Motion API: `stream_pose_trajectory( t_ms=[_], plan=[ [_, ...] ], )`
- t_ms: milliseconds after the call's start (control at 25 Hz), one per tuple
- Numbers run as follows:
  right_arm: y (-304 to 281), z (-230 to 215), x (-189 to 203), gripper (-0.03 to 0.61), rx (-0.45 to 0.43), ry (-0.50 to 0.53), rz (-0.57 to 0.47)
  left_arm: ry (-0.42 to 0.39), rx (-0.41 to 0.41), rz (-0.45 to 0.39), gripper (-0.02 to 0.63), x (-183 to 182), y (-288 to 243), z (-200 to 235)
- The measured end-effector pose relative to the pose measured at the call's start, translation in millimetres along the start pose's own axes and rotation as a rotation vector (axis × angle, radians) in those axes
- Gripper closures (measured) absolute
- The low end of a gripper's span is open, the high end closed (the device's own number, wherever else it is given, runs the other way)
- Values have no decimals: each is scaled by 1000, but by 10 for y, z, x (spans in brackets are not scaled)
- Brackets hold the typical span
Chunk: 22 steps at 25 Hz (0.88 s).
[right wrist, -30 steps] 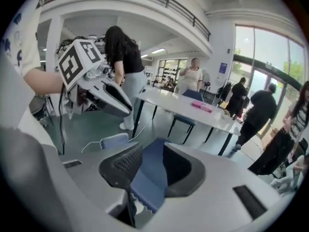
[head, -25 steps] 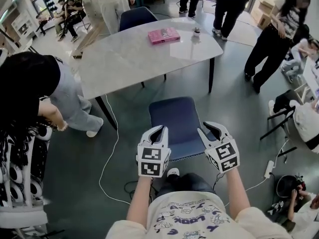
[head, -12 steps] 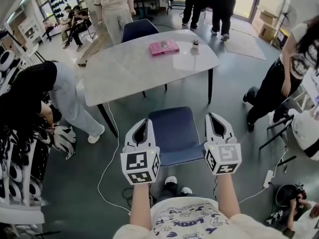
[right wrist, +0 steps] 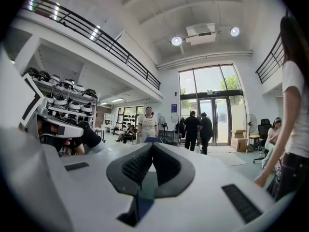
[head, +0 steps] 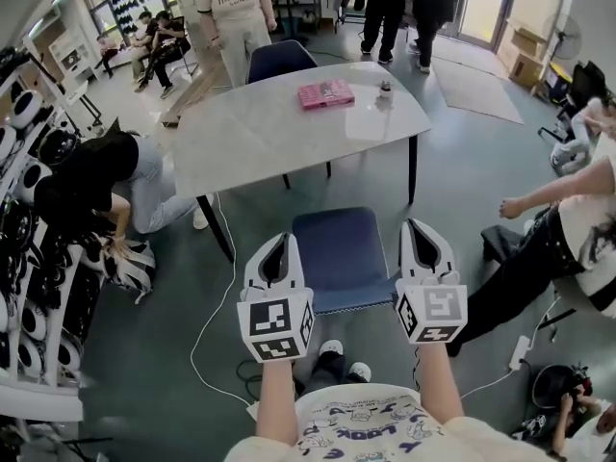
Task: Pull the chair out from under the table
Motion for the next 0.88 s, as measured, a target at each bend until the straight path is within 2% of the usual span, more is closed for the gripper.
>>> stream_pose_trajectory(
  t_ms=[560,880],
  plan=[
    [195,-15,14,575,-26,-10,-2,-7,-8,1,595,2,187,-155],
    [197,48,-21,574,-31,-16,-4,-3,-14,12,595,1,239,-72]
  ],
)
Point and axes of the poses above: the fingertips, and each gripper's own axes: y backward along the fingers, z to its left, x out of its underside, the point moved 5 cm from there along y, backward along the fingers, and after that the axes turned 15 degrees about -y, right-handed, at the moved point
